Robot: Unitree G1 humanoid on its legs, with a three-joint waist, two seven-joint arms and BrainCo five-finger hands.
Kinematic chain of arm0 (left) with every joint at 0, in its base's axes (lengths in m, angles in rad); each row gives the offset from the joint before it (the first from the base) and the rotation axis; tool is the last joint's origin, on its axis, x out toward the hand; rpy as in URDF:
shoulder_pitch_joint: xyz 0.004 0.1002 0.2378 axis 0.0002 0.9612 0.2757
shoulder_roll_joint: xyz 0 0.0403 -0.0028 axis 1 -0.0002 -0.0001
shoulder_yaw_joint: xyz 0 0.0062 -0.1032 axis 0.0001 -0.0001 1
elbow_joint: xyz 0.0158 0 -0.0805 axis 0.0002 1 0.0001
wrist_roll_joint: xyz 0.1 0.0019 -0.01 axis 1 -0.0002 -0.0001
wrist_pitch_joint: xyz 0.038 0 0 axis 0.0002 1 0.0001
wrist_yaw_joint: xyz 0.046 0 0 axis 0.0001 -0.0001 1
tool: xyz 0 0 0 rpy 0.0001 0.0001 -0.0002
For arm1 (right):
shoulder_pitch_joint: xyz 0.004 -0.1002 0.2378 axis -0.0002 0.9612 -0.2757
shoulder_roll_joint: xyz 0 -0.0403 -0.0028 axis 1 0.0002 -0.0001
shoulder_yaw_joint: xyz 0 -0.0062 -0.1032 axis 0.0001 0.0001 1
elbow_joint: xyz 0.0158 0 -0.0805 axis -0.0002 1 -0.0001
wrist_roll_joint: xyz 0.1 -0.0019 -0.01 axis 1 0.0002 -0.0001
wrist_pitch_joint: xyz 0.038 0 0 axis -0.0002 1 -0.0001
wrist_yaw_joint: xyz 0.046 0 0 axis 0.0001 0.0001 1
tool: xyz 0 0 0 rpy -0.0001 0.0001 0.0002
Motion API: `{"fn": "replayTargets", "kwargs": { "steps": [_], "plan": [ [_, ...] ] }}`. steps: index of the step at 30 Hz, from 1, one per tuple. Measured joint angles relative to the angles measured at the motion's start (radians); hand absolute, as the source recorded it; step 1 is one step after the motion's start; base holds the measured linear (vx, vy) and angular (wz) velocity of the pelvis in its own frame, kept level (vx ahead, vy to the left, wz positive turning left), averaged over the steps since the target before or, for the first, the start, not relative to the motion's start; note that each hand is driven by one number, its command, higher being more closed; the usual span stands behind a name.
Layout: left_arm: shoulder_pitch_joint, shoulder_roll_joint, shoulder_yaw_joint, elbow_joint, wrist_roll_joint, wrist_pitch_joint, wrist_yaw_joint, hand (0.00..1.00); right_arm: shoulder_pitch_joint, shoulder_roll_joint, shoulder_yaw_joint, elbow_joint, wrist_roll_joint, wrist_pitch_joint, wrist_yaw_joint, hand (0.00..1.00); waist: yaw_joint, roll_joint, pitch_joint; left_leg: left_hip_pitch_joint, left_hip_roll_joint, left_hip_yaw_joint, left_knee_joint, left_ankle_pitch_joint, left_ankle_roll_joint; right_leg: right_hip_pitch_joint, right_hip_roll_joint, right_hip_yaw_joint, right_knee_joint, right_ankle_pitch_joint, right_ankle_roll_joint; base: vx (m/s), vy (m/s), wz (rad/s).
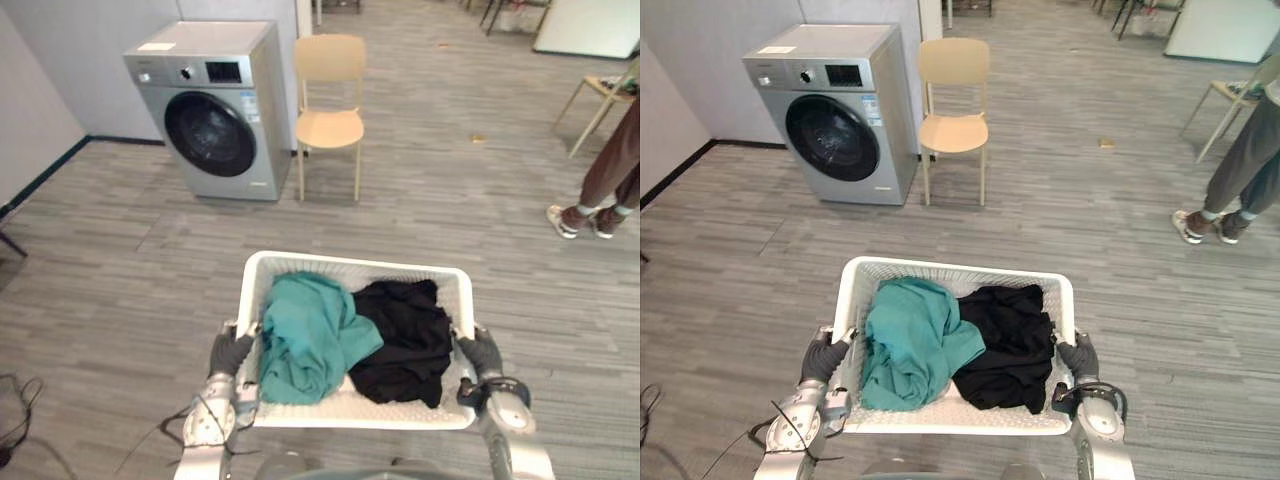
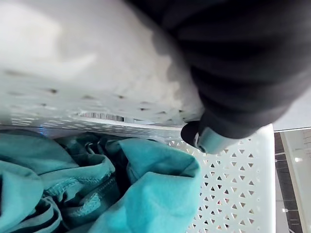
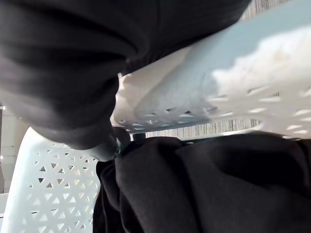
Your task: Pick up the laundry basket with both hands and put the clothes into the washing machine.
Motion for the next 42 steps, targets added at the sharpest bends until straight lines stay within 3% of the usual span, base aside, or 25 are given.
{"fn": "replayTargets", "kwargs": {
  "steps": [1, 2, 10, 16, 19, 21, 23, 24, 25, 29, 30, 31, 32, 33, 34, 35, 36, 37, 40, 42],
  "plan": [
    [0.0, 0.012, 0.0, 0.0, 0.0, 0.0, 0.0, 1.0, 0.005, 0.008, -0.002, 0.0, -0.001, 0.0, 0.0, 1.0, 0.003, -0.014, -0.008, 0.001, -0.015, 0.001, 0.006, 0.0, 0.0, 0.015, -0.011, 0.0, -0.034, 0.018, 0.002, 0.12, 0.103, -0.07],
    [0.002, 0.036, -0.006, 0.013, 0.0, 0.007, 0.005, 1.0, 0.017, 0.045, -0.021, 0.062, -0.002, -0.026, 0.016, 1.0, 0.002, -0.023, -0.013, -0.039, 0.002, -0.057, -0.067, 0.038, -0.009, 0.061, -0.014, 0.0, -0.089, -0.02, 0.017, 0.12, 0.103, -0.09],
    [0.002, 0.036, -0.006, 0.013, 0.001, 0.007, 0.005, 1.0, 0.019, 0.045, -0.023, 0.072, -0.002, -0.03, 0.012, 1.0, -0.001, -0.013, -0.021, -0.039, 0.003, -0.052, -0.083, 0.046, -0.009, 0.052, -0.017, -0.001, -0.089, -0.019, 0.018, 0.0, 0.0, -0.01],
    [-0.011, 0.039, -0.002, 0.027, 0.002, 0.013, 0.005, 1.0, -0.025, 0.047, -0.025, 0.144, -0.003, -0.038, -0.001, 1.0, -0.025, -0.008, -0.024, -0.048, -0.005, -0.054, -0.191, 0.126, -0.018, 0.011, -0.025, -0.029, -0.11, 0.007, 0.017, -0.02, -0.032, 0.08],
    [-0.051, 0.04, -0.002, 0.045, 0.002, 0.02, 0.006, 1.0, -0.039, 0.047, -0.035, 0.141, -0.003, -0.039, -0.007, 1.0, -0.035, 0.014, -0.002, -0.134, 0.033, -0.098, -0.078, 0.082, -0.035, -0.002, 0.008, -0.081, -0.077, -0.016, 0.002, -0.08, -0.092, 0.36],
    [-0.062, 0.036, 0.024, 0.053, 0.0, 0.019, 0.006, 1.0, -0.051, 0.039, -0.017, 0.121, -0.003, -0.034, -0.01, 1.0, -0.017, 0.036, 0.055, -0.137, 0.101, -0.102, 0.04, 0.013, -0.032, 0.036, 0.055, -0.107, -0.029, -0.096, -0.013, -0.08, -0.129, 0.06],
    [-0.071, 0.034, 0.049, 0.059, -0.01, 0.015, 0.011, 1.0, -0.04, 0.035, 0.009, 0.067, -0.004, -0.031, -0.025, 1.0, -0.019, 0.05, 0.078, -0.194, 0.145, -0.064, 0.209, 0.022, -0.005, 0.054, 0.078, -0.109, -0.029, -0.14, -0.03, -0.02, -0.089, 0.28],
    [-0.083, 0.026, 0.054, 0.059, -0.018, 0.01, 0.01, 1.0, -0.049, 0.03, 0.009, 0.05, -0.004, -0.029, -0.028, 1.0, -0.023, 0.038, 0.095, -0.284, 0.176, -0.031, 0.35, 0.082, 0.011, 0.061, 0.073, -0.11, -0.03, -0.14, -0.032, 0.0, -0.085, 0.31],
    [-0.085, 0.024, 0.055, 0.059, -0.019, 0.008, 0.01, 1.0, -0.054, 0.029, 0.009, 0.043, -0.004, -0.028, -0.029, 1.0, -0.017, 0.026, 0.102, -0.323, 0.179, -0.018, 0.382, 0.076, 0.009, 0.063, 0.066, -0.107, -0.034, -0.14, -0.031, 0.03, -0.074, 0.04],
    [-0.094, -0.025, 0.054, 0.057, -0.035, -0.028, 0.011, 1.0, -0.082, -0.019, 0.006, -0.012, -0.004, -0.024, -0.034, 1.0, 0.007, 0.032, 0.102, -0.414, 0.154, 0.001, 0.156, 0.084, -0.011, 0.032, 0.014, -0.085, -0.038, -0.157, -0.005, 0.15, 0.088, -0.22],
    [-0.095, -0.025, 0.055, 0.056, -0.036, -0.036, 0.011, 1.0, -0.086, -0.021, 0.006, -0.016, -0.004, -0.024, -0.034, 1.0, 0.009, 0.04, 0.099, -0.409, 0.152, -0.004, 0.092, 0.089, -0.018, 0.02, 0.005, -0.079, -0.008, -0.178, 0.022, 0.35, 0.298, -0.41],
    [-0.093, -0.025, 0.054, 0.056, -0.036, -0.036, 0.011, 1.0, -0.083, -0.02, 0.006, -0.016, -0.004, -0.024, -0.034, 1.0, 0.009, 0.044, 0.095, -0.39, 0.137, -0.027, 0.092, 0.088, -0.012, 0.005, -0.017, -0.052, 0.083, -0.243, 0.042, 0.39, 0.346, -0.37],
    [-0.094, -0.022, 0.054, 0.058, -0.036, -0.036, 0.011, 1.0, -0.082, -0.015, 0.005, -0.014, -0.004, -0.024, -0.034, 1.0, 0.006, 0.042, 0.094, -0.382, 0.12, -0.027, 0.117, 0.099, -0.02, 0.008, -0.039, -0.047, 0.125, -0.268, 0.057, 0.37, 0.329, -0.28],
    [-0.094, -0.02, 0.054, 0.06, -0.036, -0.034, 0.011, 1.0, -0.073, -0.009, 0.005, -0.013, -0.006, -0.023, -0.035, 1.0, 0.004, 0.02, 0.098, -0.367, 0.108, -0.019, 0.142, 0.093, -0.014, 0.007, -0.066, -0.039, 0.186, -0.286, 0.062, 0.34, 0.204, -0.23],
    [-0.095, -0.004, 0.054, 0.068, -0.036, -0.028, 0.011, 1.0, -0.059, 0.007, 0.004, -0.015, -0.012, -0.022, -0.034, 1.0, 0.003, -0.008, 0.097, -0.35, 0.088, 0.007, 0.206, 0.02, -0.003, -0.078, -0.119, -0.02, 0.409, -0.28, 0.039, 0.34, 0.184, -0.27],
    [-0.095, 0.01, 0.054, 0.068, -0.036, -0.023, 0.011, 1.0, -0.054, 0.019, 0.004, -0.011, -0.024, -0.019, -0.034, 1.0, 0.002, -0.017, 0.102, -0.322, 0.087, 0.027, 0.233, -0.027, 0.005, -0.146, -0.147, -0.013, 0.57, -0.225, -0.025, 0.57, 0.271, -0.49],
    [-0.086, 0.035, 0.056, 0.068, -0.036, -0.018, 0.011, 1.0, -0.055, 0.04, 0.008, 0.01, -0.032, -0.018, -0.034, 1.0, 0.003, -0.027, 0.11, -0.248, 0.084, 0.054, 0.231, -0.068, 0.019, -0.213, -0.175, 0.009, 0.744, -0.082, -0.062, 0.58, 0.275, -0.5],
    [-0.08, 0.053, 0.056, 0.068, -0.036, -0.012, 0.011, 1.0, -0.052, 0.058, 0.008, 0.031, -0.036, -0.014, -0.03, 1.0, -0.004, -0.01, 0.118, -0.173, 0.091, 0.058, 0.213, -0.104, 0.027, -0.249, -0.163, 0.012, 0.845, -0.097, -0.042, 0.6, 0.248, -0.46],
    [-0.083, 0.065, 0.062, 0.069, -0.04, -0.008, 0.011, 1.0, -0.054, 0.072, 0.007, 0.027, -0.042, -0.011, -0.024, 1.0, -0.026, -0.007, 0.118, -0.036, 0.09, 0.078, 0.094, -0.118, 0.023, -0.32, -0.115, -0.066, 0.774, -0.18, -0.055, 0.5, 0.081, -0.14],
    [-0.099, 0.061, 0.059, 0.07, -0.042, -0.009, 0.01, 1.0, -0.057, 0.068, -0.001, 0.015, -0.042, -0.012, -0.023, 1.0, -0.04, -0.007, 0.117, 0.068, 0.09, 0.114, -0.016, -0.107, 0.0, -0.39, -0.042, -0.14, 0.429, -0.166, -0.06, 0.57, 0.036, -0.01]
  ]
}}
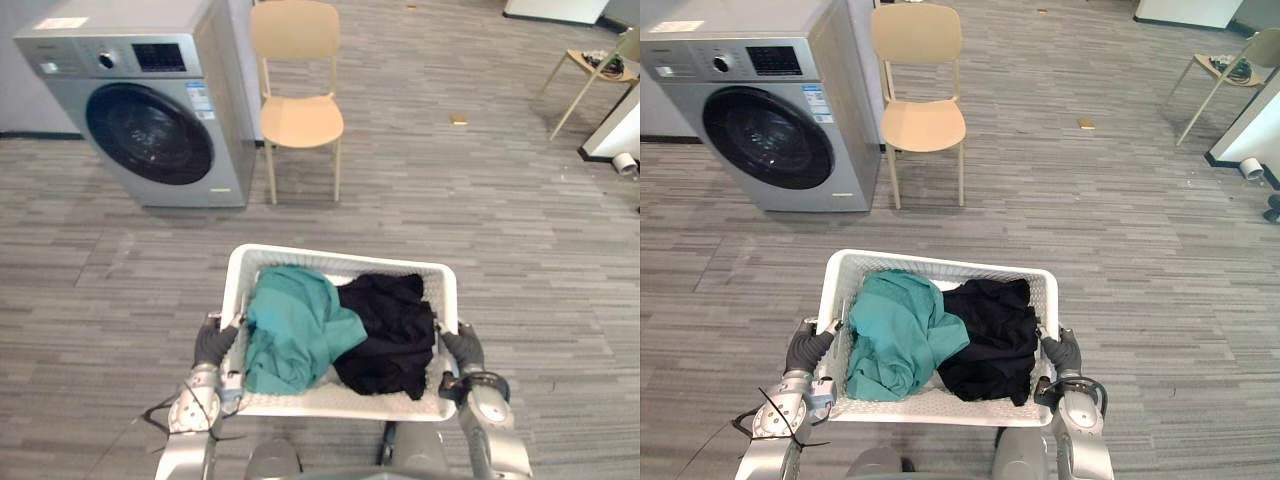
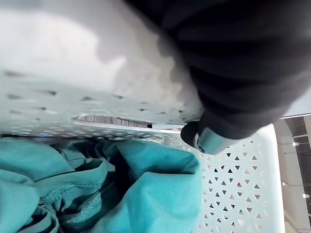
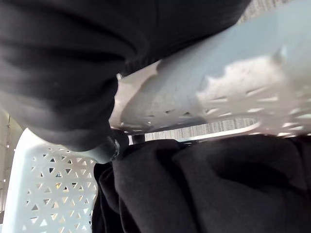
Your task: Pick up the laundry basket with both hands and put the clothes into the washing machine.
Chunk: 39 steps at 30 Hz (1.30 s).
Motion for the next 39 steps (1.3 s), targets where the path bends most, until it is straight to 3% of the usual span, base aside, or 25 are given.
{"fn": "replayTargets", "kwargs": {
  "steps": [3, 4, 5, 6, 7, 8, 9, 10, 12, 14, 16, 20, 21, 22, 23, 25, 26, 28, 30, 32, 34, 36, 37, 38, 39],
  "plan": [
    [-0.014, -0.001, 0.0, 0.016, 0.001, 0.002, -0.001, 1.0, -0.003, -0.001, -0.003, 0.0, 0.0, 0.001, 0.0, 1.0, -0.033, 0.001, -0.001, 0.124, -0.001, 0.001, -0.092, -0.016, -0.072, -0.021, 0.072, -0.042, -0.387, 0.16, -0.012, 0.73, -0.038, 0.31],
    [-0.015, -0.005, -0.001, 0.024, 0.002, 0.001, -0.001, 1.0, 0.0, -0.007, -0.002, 0.002, 0.0, 0.001, -0.001, 1.0, -0.042, 0.003, -0.006, 0.168, 0.003, -0.007, -0.099, -0.033, -0.103, -0.018, 0.088, -0.046, -0.398, 0.259, -0.055, 0.59, -0.066, 0.18],
    [-0.021, -0.025, -0.007, 0.059, 0.003, 0.003, -0.001, 1.0, 0.008, -0.03, -0.002, 0.008, 0.0, 0.002, -0.003, 1.0, -0.039, 0.054, -0.03, 0.189, 0.047, -0.02, -0.07, -0.047, -0.127, -0.028, 0.115, -0.053, -0.317, 0.353, -0.079, 0.74, -0.085, -0.02],
    [-0.025, -0.043, -0.004, 0.074, 0.003, 0.004, -0.001, 1.0, 0.008, -0.042, 0.0, 0.01, 0.0, 0.011, -0.002, 1.0, -0.034, 0.095, -0.036, 0.171, 0.095, -0.026, 0.012, -0.034, -0.144, -0.037, 0.135, -0.057, -0.246, 0.295, -0.098, 0.88, -0.105, -0.16],
    [-0.036, -0.045, -0.005, 0.084, 0.003, 0.004, -0.001, 1.0, 0.003, -0.048, 0.0, 0.01, 0.0, 0.015, -0.002, 1.0, -0.032, 0.109, -0.032, 0.133, 0.124, -0.046, 0.132, 0.012, -0.134, -0.034, 0.142, -0.063, -0.19, 0.239, -0.101, 0.73, -0.126, -0.24],
    [-0.044, -0.047, -0.007, 0.097, 0.003, 0.004, -0.001, 1.0, 0.003, -0.057, 0.0, 0.01, 0.0, 0.016, -0.001, 1.0, -0.031, 0.119, -0.027, 0.077, 0.161, -0.059, 0.306, 0.126, -0.083, -0.002, 0.154, -0.081, -0.151, 0.185, -0.121, 0.87, -0.197, -0.22],
    [-0.042, -0.052, -0.008, 0.114, 0.003, 0.007, -0.003, 1.0, 0.013, -0.06, 0.002, 0.006, 0.002, 0.016, -0.003, 1.0, -0.024, 0.136, -0.025, -0.01, 0.257, -0.058, 0.576, 0.379, -0.022, 0.115, 0.193, -0.083, -0.204, 0.137, -0.137, 0.72, -0.184, -0.26],
    [-0.04, -0.057, -0.012, 0.115, 0.003, 0.006, -0.003, 1.0, 0.013, -0.064, 0.001, 0.002, 0.003, 0.014, -0.005, 1.0, -0.018, 0.144, -0.025, -0.043, 0.301, -0.05, 0.687, 0.371, -0.01, 0.166, 0.217, -0.077, -0.237, 0.131, -0.136, 0.84, -0.176, -0.47],
    [-0.041, -0.057, -0.019, 0.114, -0.002, -0.006, -0.004, 1.0, 0.007, -0.069, 0.0, -0.007, 0.003, 0.013, -0.016, 1.0, 0.009, 0.117, -0.011, -0.183, 0.358, -0.004, 0.947, 0.26, 0.108, 0.362, 0.253, -0.02, -0.37, 0.113, -0.13, 0.66, -0.079, -0.48],
    [-0.053, -0.064, -0.019, 0.114, -0.004, -0.019, -0.007, 1.0, 0.006, -0.074, 0.0, -0.03, 0.003, 0.011, -0.023, 1.0, 0.02, 0.102, -0.006, -0.284, 0.324, -0.009, 0.936, 0.189, 0.091, 0.447, 0.244, 0.0, -0.433, 0.098, -0.109, 0.54, 0.006, -0.23],
    [-0.059, -0.068, -0.017, 0.112, -0.017, -0.026, -0.007, 1.0, -0.008, -0.09, 0.0, -0.033, 0.013, 0.011, -0.023, 1.0, 0.03, 0.088, 0.008, -0.414, 0.237, 0.005, 0.711, 0.124, 0.026, 0.541, 0.21, 0.009, -0.488, 0.062, -0.073, 0.54, 0.116, -0.13],
    [-0.054, -0.084, -0.017, 0.106, -0.017, -0.025, -0.007, 1.0, -0.011, -0.111, 0.001, -0.032, 0.021, 0.01, -0.018, 1.0, 0.054, 0.092, 0.007, -0.454, 0.086, 0.022, 0.099, 0.192, -0.048, 0.65, 0.143, -0.001, -0.516, -0.016, 0.024, 0.61, 0.261, -0.02],
    [-0.05, -0.084, -0.016, 0.103, -0.017, -0.024, -0.007, 1.0, -0.013, -0.109, 0.001, -0.022, 0.021, 0.009, -0.019, 1.0, 0.073, 0.097, -0.006, -0.448, 0.062, 0.001, 0.052, 0.317, 0.009, 0.674, 0.129, 0.006, -0.501, -0.065, 0.063, 0.48, 0.247, -0.06],
    [-0.05, -0.078, -0.012, 0.103, -0.017, -0.022, -0.007, 1.0, -0.015, -0.097, 0.003, -0.012, 0.021, 0.01, -0.019, 1.0, 0.074, 0.076, -0.009, -0.45, 0.038, -0.005, 0.08, 0.323, 0.023, 0.682, 0.104, 0.008, -0.486, -0.083, 0.069, 0.6, 0.306, 0.13],
    [-0.052, -0.071, 0.001, 0.102, -0.017, -0.015, -0.007, 1.0, -0.024, -0.09, 0.01, -0.002, 0.02, 0.009, -0.014, 1.0, 0.071, 0.043, -0.012, -0.468, 0.003, -0.011, 0.147, 0.257, 0.056, 0.672, 0.063, 0.0, -0.417, -0.093, 0.074, 0.6, 0.302, 0.28],
    [-0.049, -0.071, 0.006, 0.102, -0.017, -0.01, -0.007, 1.0, -0.039, -0.081, 0.009, 0.021, 0.011, 0.012, -0.009, 1.0, 0.076, 0.024, -0.002, -0.442, -0.025, -0.006, 0.206, 0.175, 0.09, 0.561, -0.011, 0.021, -0.096, -0.079, 0.098, 0.59, 0.325, 0.24],
    [-0.048, -0.057, 0.017, 0.102, -0.018, -0.003, -0.006, 1.0, -0.052, -0.067, 0.011, 0.039, -0.002, 0.014, -0.003, 1.0, 0.072, 0.004, 0.009, -0.382, -0.051, 0.006, 0.213, 0.132, 0.1, 0.462, -0.067, 0.052, 0.203, -0.026, 0.125, 0.68, 0.3, 0.19],
    [-0.028, -0.038, 0.023, 0.096, -0.017, 0.009, 0.0, 1.0, -0.054, -0.053, 0.03, 0.069, -0.002, 0.015, -0.003, 1.0, 0.069, 0.012, 0.011, -0.267, -0.059, 0.007, 0.192, 0.087, 0.106, 0.361, -0.077, 0.062, 0.426, -0.034, 0.109, 0.66, 0.216, 0.14],
    [0.01, -0.033, 0.048, 0.055, -0.017, 0.005, 0.001, 1.0, -0.059, -0.037, 0.051, 0.07, -0.002, 0.012, 0.001, 1.0, 0.069, 0.019, 0.009, -0.135, -0.061, 0.006, 0.096, 0.085, 0.106, 0.267, -0.049, 0.008, 0.331, -0.068, 0.054, 0.48, 0.06, 0.03],
    [0.008, -0.031, 0.051, 0.039, -0.018, -0.001, 0.0, 1.0, -0.074, -0.039, 0.049, 0.067, -0.002, 0.011, 0.004, 1.0, 0.067, 0.021, 0.009, -0.094, -0.061, -0.009, 0.05, 0.078, 0.086, 0.194, -0.018, 0.006, 0.123, -0.072, 0.041, 0.41, -0.031, 0.27],
    [0.006, -0.033, 0.051, 0.04, -0.02, -0.007, 0.001, 1.0, -0.082, -0.041, 0.047, 0.067, -0.002, 0.011, 0.006, 1.0, 0.068, 0.019, 0.007, -0.074, -0.061, -0.024, 0.042, 0.062, 0.057, 0.155, 0.002, 0.038, -0.131, -0.03, 0.028, 0.35, -0.071, 0.38],
    [0.011, -0.031, 0.05, 0.053, -0.019, -0.007, 0.001, 1.0, -0.065, -0.04, 0.048, 0.067, -0.002, 0.012, 0.01, 1.0, 0.064, 0.016, 0.006, -0.037, -0.063, -0.061, 0.059, 0.029, 0.012, 0.149, 0.013, 0.072, -0.297, 0.089, 0.024, 0.41, -0.157, 0.56],
    [0.021, -0.029, 0.049, 0.053, -0.019, -0.007, 0.0, 1.0, -0.055, -0.039, 0.05, 0.067, -0.002, 0.012, 0.017, 1.0, 0.062, 0.007, 0.002, -0.021, -0.067, -0.082, 0.069, 0.001, -0.01, 0.153, 0.012, 0.085, -0.308, 0.164, 0.009, 0.48, -0.28, 0.87],
    [0.021, -0.029, 0.043, 0.075, -0.018, -0.008, 0.0, 1.0, -0.045, -0.051, 0.05, 0.069, -0.002, 0.012, 0.018, 1.0, 0.048, 0.023, -0.006, -0.012, -0.05, -0.124, 0.093, -0.042, -0.032, 0.165, 0.021, 0.086, -0.252, 0.226, 0.04, 0.31, -0.24, 0.7],
    [0.026, -0.044, 0.043, 0.087, -0.018, -0.008, 0.001, 1.0, -0.046, -0.062, 0.054, 0.074, -0.003, 0.015, 0.019, 1.0, 0.048, 0.046, -0.02, -0.013, -0.025, -0.137, 0.099, -0.055, -0.043, 0.167, 0.039, 0.066, -0.241, 0.201, 0.032, 0.37, -0.289, 0.54]
  ]
}}
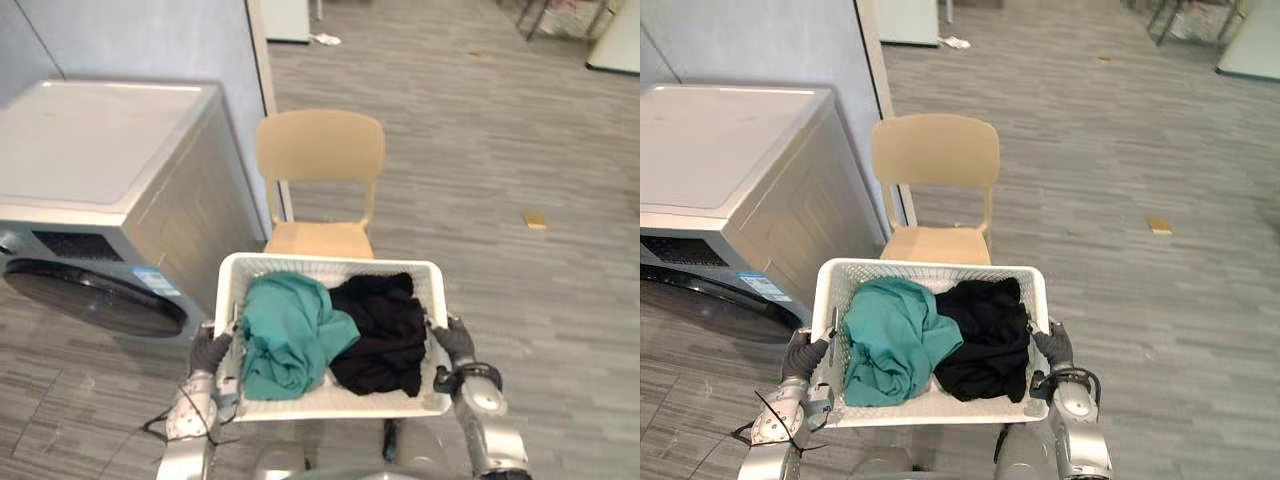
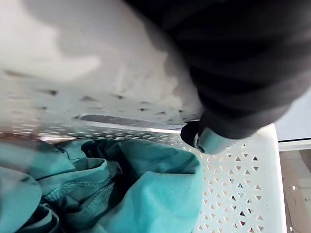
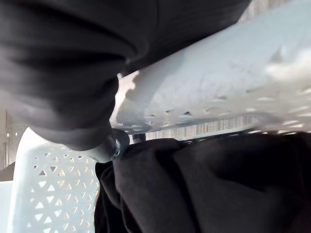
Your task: Pick up the laundry basket with both hands and put the clothes into the washing machine.
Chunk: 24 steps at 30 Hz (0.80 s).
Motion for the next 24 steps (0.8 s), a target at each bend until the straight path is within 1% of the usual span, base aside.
{"fn": "replayTargets", "kwargs": {
  "steps": [1, 2, 3, 4, 5, 6, 7, 8, 10, 11, 12, 13, 14, 15, 16, 17, 18, 19, 20, 22, 24],
  "plan": [
    [0.009, -0.016, 0.004, 0.007, 0.0, -0.001, 0.002, 1.0, -0.002, -0.016, 0.018, 0.0, 0.0, 0.001, 0.001, 1.0, 0.005, 0.028, -0.018, 0.003, 0.043, -0.011, 0.014, -0.005, -0.014, 0.005, 0.03, -0.021, 0.001, -0.043, -0.019, 0.39, -0.243, 0.2],
    [0.008, -0.02, 0.005, 0.007, 0.0, -0.001, 0.002, 1.0, -0.005, -0.022, 0.024, 0.0, 0.0, 0.001, 0.0, 1.0, 0.008, 0.036, -0.019, -0.016, 0.066, -0.024, 0.053, 0.004, -0.029, 0.013, 0.05, -0.039, 0.0, -0.058, -0.034, 0.45, -0.301, 0.17],
    [0.007, -0.021, 0.005, 0.009, 0.0, -0.001, 0.002, 1.0, -0.005, -0.021, 0.024, 0.0, 0.0, 0.002, -0.002, 1.0, 0.007, 0.042, -0.017, -0.058, 0.108, -0.043, 0.155, 0.027, -0.034, 0.038, 0.079, -0.065, -0.007, -0.067, -0.048, 0.36, -0.257, 0.15],
    [0.005, -0.019, 0.005, 0.014, 0.0, -0.001, 0.002, 1.0, -0.003, -0.023, 0.023, 0.0, 0.0, 0.003, -0.002, 1.0, 0.008, 0.044, -0.016, -0.079, 0.131, -0.046, 0.216, 0.047, -0.024, 0.059, 0.096, -0.073, -0.018, -0.068, -0.056, 0.31, -0.245, 0.14],
    [-0.003, -0.021, 0.005, 0.031, 0.0, -0.001, 0.001, 1.0, 0.0, -0.024, 0.023, 0.0, 0.0, 0.003, -0.005, 1.0, 0.01, 0.038, -0.013, -0.13, 0.168, -0.043, 0.336, 0.116, -0.012, 0.109, 0.112, -0.084, -0.058, -0.068, -0.068, 0.3, -0.19, 0.11],
    [-0.015, -0.023, 0.001, 0.046, 0.0, -0.001, 0.001, 1.0, 0.002, -0.03, 0.02, 0.0, 0.001, 0.004, -0.011, 1.0, 0.016, 0.025, -0.01, -0.16, 0.188, -0.022, 0.373, 0.11, -0.013, 0.157, 0.112, -0.09, -0.107, -0.063, -0.075, 0.28, -0.165, 0.1],
    [-0.022, -0.023, -0.003, 0.049, 0.0, -0.001, 0.0, 1.0, 0.001, -0.031, 0.014, -0.001, 0.001, 0.004, -0.015, 1.0, 0.016, 0.017, -0.01, -0.167, 0.189, -0.009, 0.365, 0.106, -0.007, 0.174, 0.109, -0.094, -0.129, -0.058, -0.08, 0.29, -0.145, 0.13],
    [-0.043, -0.023, -0.008, 0.05, 0.0, -0.001, -0.002, 1.0, -0.001, -0.034, 0.007, -0.008, 0.003, 0.003, -0.023, 1.0, 0.015, 0.009, -0.007, -0.192, 0.2, 0.018, 0.31, 0.1, 0.003, 0.207, 0.108, -0.098, -0.18, -0.046, -0.078, 0.26, -0.083, 0.2],
    [-0.081, -0.023, -0.009, 0.062, 0.0, -0.001, -0.002, 1.0, -0.016, -0.034, -0.012, -0.024, 0.003, 0.003, -0.026, 1.0, 0.01, 0.0, -0.003, -0.228, 0.197, 0.025, 0.175, 0.102, 0.0, 0.236, 0.094, -0.111, -0.229, -0.03, -0.067, 0.21, 0.017, 0.23],
    [-0.106, -0.024, -0.009, 0.063, 0.0, -0.002, -0.002, 1.0, -0.044, -0.045, -0.017, -0.023, 0.003, 0.003, -0.029, 1.0, 0.005, -0.001, -0.003, -0.236, 0.18, 0.021, -0.015, 0.134, -0.035, 0.231, 0.075, -0.117, -0.236, -0.025, -0.057, 0.12, 0.117, 0.09],
    [-0.111, -0.024, -0.009, 0.063, 0.0, -0.004, -0.001, 1.0, -0.052, -0.047, -0.017, -0.021, 0.003, 0.003, -0.03, 1.0, -0.002, 0.006, -0.004, -0.233, 0.179, 0.022, -0.078, 0.16, -0.04, 0.231, 0.074, -0.116, -0.238, -0.023, -0.05, 0.11, 0.153, 0.0],
    [-0.115, -0.023, -0.009, 0.063, 0.0, -0.006, 0.0, 1.0, -0.059, -0.048, -0.018, -0.022, 0.003, 0.003, -0.031, 1.0, -0.003, 0.016, -0.004, -0.229, 0.18, 0.022, -0.123, 0.208, -0.035, 0.231, 0.076, -0.115, -0.24, -0.024, -0.038, 0.09, 0.194, -0.21],
    [-0.13, -0.018, -0.007, 0.072, 0.0, -0.01, 0.001, 1.0, -0.068, -0.048, -0.021, -0.021, 0.002, 0.003, -0.036, 1.0, -0.001, 0.03, -0.003, -0.222, 0.179, 0.018, -0.145, 0.34, -0.061, 0.23, 0.079, -0.105, -0.242, -0.022, -0.02, 0.12, 0.248, -0.28],
    [-0.167, 0.014, -0.005, 0.094, -0.001, -0.011, 0.003, 1.0, -0.079, -0.029, -0.021, -0.016, 0.002, 0.003, -0.045, 1.0, -0.001, 0.003, 0.008, -0.229, 0.158, 0.023, -0.143, 0.347, -0.064, 0.215, 0.054, -0.094, -0.241, -0.014, 0.0, 0.1, 0.242, -0.23],
    [-0.189, 0.035, -0.005, 0.105, -0.003, -0.011, 0.003, 1.0, -0.089, -0.022, -0.021, -0.016, 0.003, 0.003, -0.047, 1.0, -0.002, -0.009, 0.015, -0.238, 0.142, 0.025, -0.146, 0.346, -0.06, 0.198, 0.039, -0.092, -0.24, -0.012, 0.004, 0.03, 0.216, -0.1],
    [-0.245, 0.071, -0.005, 0.129, -0.021, -0.01, 0.004, 1.0, -0.124, -0.015, -0.021, -0.012, 0.003, 0.003, -0.058, 1.0, -0.005, -0.031, 0.028, -0.275, 0.119, 0.038, -0.149, 0.353, -0.044, 0.158, 0.021, -0.087, -0.238, -0.003, 0.019, -0.01, 0.189, -0.08],
    [-0.287, 0.09, -0.005, 0.144, -0.029, -0.011, 0.009, 1.0, -0.163, -0.014, -0.021, 0.0, 0.003, 0.003, -0.071, 1.0, -0.004, -0.043, 0.031, -0.314, 0.105, 0.053, -0.151, 0.363, -0.031, 0.114, 0.005, -0.079, -0.237, 0.009, 0.028, -0.04, 0.224, -0.19],
    [-0.339, 0.106, -0.003, 0.152, -0.038, -0.011, 0.03, 1.0, -0.236, -0.016, -0.023, 0.029, 0.004, 0.003, -0.086, 1.0, -0.004, -0.051, 0.052, -0.357, 0.092, 0.065, -0.151, 0.371, -0.018, 0.065, -0.008, -0.066, -0.245, 0.029, 0.036, -0.05, 0.176, -0.23],
    [-0.368, 0.114, 0.0, 0.158, -0.044, -0.012, 0.041, 1.0, -0.278, -0.021, -0.024, 0.043, 0.004, 0.003, -0.092, 1.0, -0.003, -0.052, 0.074, -0.372, 0.088, 0.073, -0.148, 0.373, -0.016, 0.05, -0.013, -0.059, -0.249, 0.04, 0.043, -0.1, 0.165, -0.28],
    [-0.475, 0.15, 0.0, 0.195, -0.07, -0.014, 0.071, 1.0, -0.408, -0.063, -0.02, 0.085, 0.011, 0.003, -0.102, 1.0, 0.007, -0.048, 0.111, -0.456, 0.083, 0.08, -0.132, 0.38, -0.004, -0.029, -0.015, -0.038, -0.267, 0.078, 0.045, -0.13, 0.133, -0.23],
    [-0.606, 0.19, -0.005, 0.26, -0.095, -0.017, 0.076, 1.0, -0.52, -0.119, -0.016, 0.12, 0.03, 0.004, -0.109, 1.0, 0.02, -0.048, 0.179, -0.486, 0.079, 0.077, -0.118, 0.388, 0.006, -0.051, -0.013, -0.036, -0.27, 0.094, 0.047, -0.12, 0.085, -0.07]
  ]
}}
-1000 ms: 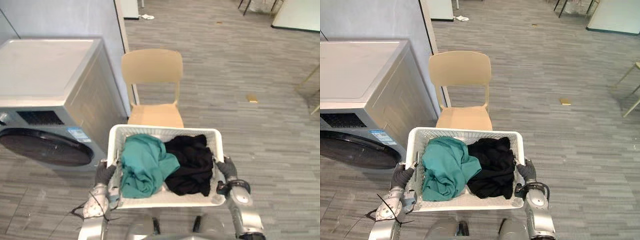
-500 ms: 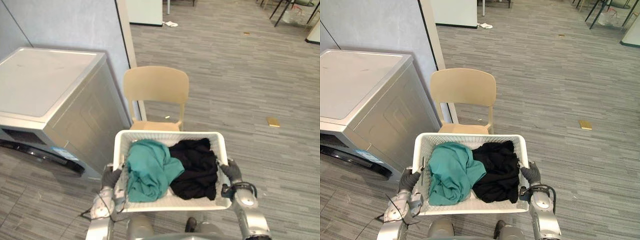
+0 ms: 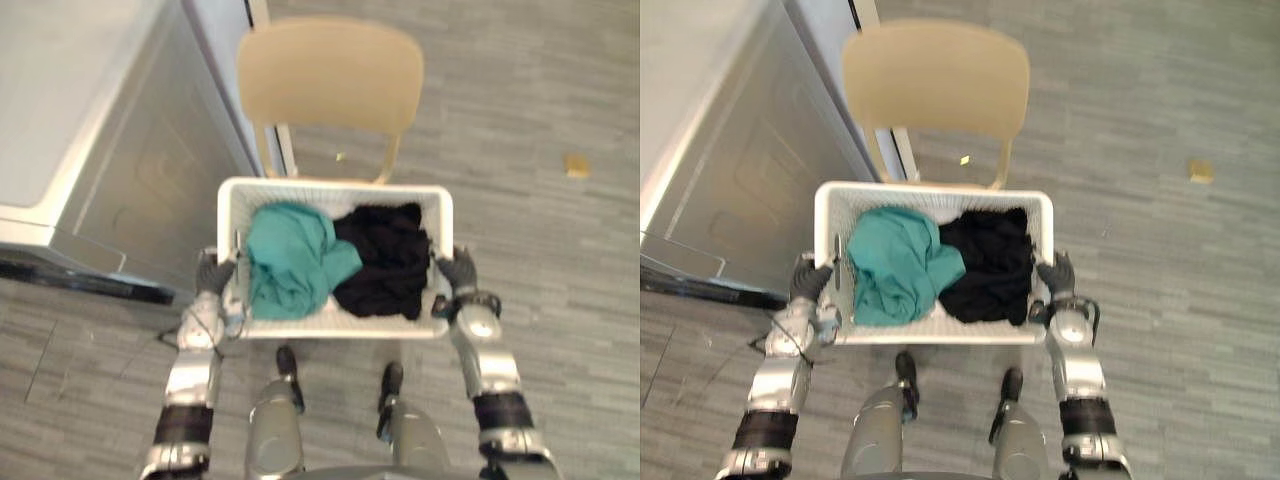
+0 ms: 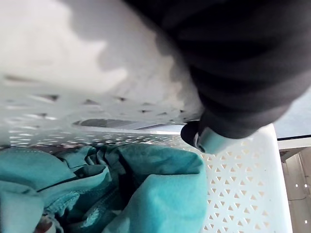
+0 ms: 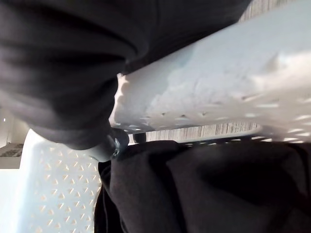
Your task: Pick up the laundry basket with both hands and put the clothes into the washing machine.
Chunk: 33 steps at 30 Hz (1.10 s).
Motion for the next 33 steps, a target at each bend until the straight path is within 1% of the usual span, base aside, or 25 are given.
{"fn": "replayTargets", "kwargs": {
  "steps": [1, 2, 4, 5, 6, 8, 11, 13, 15, 17, 20, 22, 24, 25, 26, 27, 29, 31, 33],
  "plan": [
    [-0.095, 0.03, -0.018, 0.054, -0.025, -0.004, 0.012, 1.0, -0.075, -0.038, 0.001, 0.024, 0.022, 0.0, -0.005, 1.0, 0.006, -0.003, 0.039, -0.019, 0.005, -0.003, 0.014, 0.001, 0.002, -0.015, 0.002, -0.001, 0.01, 0.002, -0.002, -0.15, 0.045, 0.06],
    [-0.184, 0.068, -0.046, 0.108, -0.054, -0.009, 0.018, 1.0, -0.144, -0.072, 0.001, 0.041, 0.037, 0.0, -0.02, 1.0, 0.005, -0.003, 0.059, -0.05, 0.007, -0.013, 0.023, 0.005, 0.007, -0.041, 0.002, -0.008, 0.022, 0.003, -0.002, -0.12, 0.007, 0.08],
    [-0.305, 0.115, -0.088, 0.159, -0.1, -0.015, 0.025, 1.0, -0.232, -0.12, 0.0, 0.054, 0.064, 0.0, -0.048, 1.0, 0.005, -0.003, 0.062, -0.113, 0.009, -0.024, 0.033, 0.014, 0.016, -0.099, 0.002, -0.019, 0.039, 0.004, -0.004, -0.08, -0.014, 0.09],
    [-0.377, 0.14, -0.098, 0.172, -0.126, -0.017, 0.035, 1.0, -0.288, -0.143, 0.0, 0.054, 0.077, 0.0, -0.064, 1.0, 0.005, -0.009, 0.078, -0.137, 0.015, -0.026, 0.035, 0.021, 0.017, -0.123, 0.002, -0.021, 0.046, 0.008, -0.008, -0.05, -0.031, 0.04],
    [-0.406, 0.154, -0.107, 0.175, -0.138, -0.018, 0.039, 1.0, -0.311, -0.151, 0.0, 0.054, 0.085, -0.001, -0.072, 1.0, 0.005, -0.01, 0.083, -0.147, 0.016, -0.026, 0.036, 0.022, 0.018, -0.134, 0.002, -0.022, 0.049, 0.008, -0.009, -0.04, -0.043, -0.01],
    [-0.522, 0.205, -0.135, 0.195, -0.183, -0.038, 0.045, 1.0, -0.384, -0.176, -0.004, 0.053, 0.113, -0.008, -0.104, 1.0, 0.006, -0.011, 0.083, -0.199, 0.021, -0.027, 0.037, 0.03, 0.019, -0.182, 0.003, -0.028, 0.052, 0.011, -0.011, -0.02, -0.035, -0.03],
    [-0.64, 0.254, -0.158, 0.234, -0.208, -0.05, 0.054, 1.0, -0.451, -0.18, -0.012, 0.048, 0.14, -0.012, -0.134, 1.0, 0.006, -0.012, 0.086, -0.255, 0.04, -0.026, 0.054, 0.03, 0.019, -0.229, 0.009, -0.038, 0.059, 0.014, -0.013, 0.02, -0.034, -0.09],
    [-0.706, 0.278, -0.166, 0.264, -0.219, -0.058, 0.054, 1.0, -0.495, -0.194, -0.013, 0.047, 0.149, -0.025, -0.143, 1.0, 0.007, -0.013, 0.111, -0.278, 0.054, -0.025, 0.067, 0.03, 0.019, -0.253, 0.012, -0.057, 0.077, 0.014, -0.013, 0.02, -0.058, -0.1],
    [-0.78, 0.298, -0.177, 0.309, -0.238, -0.075, 0.053, 1.0, -0.543, -0.203, -0.013, 0.046, 0.151, -0.044, -0.157, 1.0, 0.006, -0.015, 0.125, -0.337, 0.073, -0.023, 0.081, 0.03, 0.018, -0.311, 0.02, -0.074, 0.095, 0.014, -0.013, 0.01, -0.045, -0.1],
    [-0.81, 0.305, -0.176, 0.336, -0.238, -0.077, 0.053, 1.0, -0.567, -0.204, -0.013, 0.047, 0.152, -0.044, -0.16, 1.0, 0.009, -0.016, 0.154, -0.357, 0.084, -0.014, 0.088, 0.03, 0.018, -0.336, 0.021, -0.082, 0.115, 0.013, -0.014, 0.03, -0.037, -0.11],
    [-0.809, 0.305, -0.176, 0.39, -0.237, -0.073, 0.036, 1.0, -0.566, -0.204, 0.001, 0.061, 0.152, -0.04, -0.154, 1.0, 0.014, -0.016, 0.167, -0.372, 0.097, 0.011, 0.093, 0.031, 0.017, -0.37, 0.019, -0.085, 0.141, 0.013, -0.014, 0.05, -0.021, -0.13],
    [-0.809, 0.305, -0.176, 0.427, -0.228, -0.052, 0.006, 1.0, -0.566, -0.204, 0.012, 0.108, 0.152, -0.031, -0.134, 1.0, 0.021, -0.016, 0.169, -0.372, 0.115, 0.036, 0.1, 0.031, 0.018, -0.384, 0.019, -0.106, 0.173, 0.011, -0.017, 0.07, -0.028, -0.09],
    [-0.808, 0.305, -0.177, 0.449, -0.201, -0.043, -0.016, 1.0, -0.566, -0.213, 0.025, 0.141, 0.151, -0.026, -0.114, 1.0, 0.024, -0.016, 0.169, -0.37, 0.128, 0.055, 0.109, 0.031, 0.018, -0.385, 0.019, -0.121, 0.193, 0.007, -0.024, 0.08, -0.028, 0.0],
    [-0.81, 0.309, -0.177, 0.46, -0.178, -0.035, -0.035, 1.0, -0.567, -0.232, 0.043, 0.15, 0.151, -0.025, -0.104, 1.0, 0.028, -0.016, 0.169, -0.37, 0.134, 0.057, 0.112, 0.031, 0.018, -0.388, 0.019, -0.132, 0.207, 0.004, -0.028, 0.07, -0.024, 0.02],
    [-0.811, 0.315, -0.182, 0.463, -0.171, -0.035, -0.042, 1.0, -0.57, -0.244, 0.05, 0.159, 0.151, -0.025, -0.098, 1.0, 0.029, -0.016, 0.169, -0.37, 0.136, 0.057, 0.112, 0.031, 0.018, -0.391, 0.019, -0.136, 0.214, 0.004, -0.028, 0.08, -0.031, 0.04],
    [-0.815, 0.332, -0.195, 0.469, -0.144, -0.034, -0.061, 1.0, -0.575, -0.27, 0.068, 0.171, 0.151, -0.023, -0.073, 1.0, 0.029, -0.016, 0.169, -0.37, 0.138, 0.057, 0.112, 0.031, 0.018, -0.393, 0.018, -0.141, 0.228, -0.003, -0.038, 0.04, -0.02, 0.03],
    [-0.816, 0.347, -0.197, 0.476, -0.117, -0.036, -0.081, 1.0, -0.584, -0.297, 0.092, 0.179, 0.152, -0.022, -0.049, 1.0, 0.029, -0.016, 0.169, -0.369, 0.139, 0.057, 0.111, 0.031, 0.018, -0.395, 0.018, -0.145, 0.231, -0.003, -0.038, 0.03, -0.017, 0.01],
    [-0.835, 0.384, -0.245, 0.502, -0.087, -0.034, -0.104, 1.0, -0.629, -0.336, 0.129, 0.255, 0.152, -0.021, -0.007, 1.0, 0.029, -0.016, 0.169, -0.369, 0.141, 0.057, 0.111, 0.031, 0.019, -0.394, 0.017, -0.164, 0.231, -0.005, -0.041, 0.02, -0.035, -0.02],
    [-0.866, 0.389, -0.272, 0.539, -0.068, -0.03, -0.12, 1.0, -0.659, -0.352, 0.155, 0.316, 0.167, -0.02, 0.018, 1.0, 0.03, -0.016, 0.169, -0.372, 0.141, 0.056, 0.11, 0.031, 0.019, -0.393, 0.018, -0.169, 0.231, -0.012, -0.053, 0.0, -0.039, 0.04]
  ]
}}
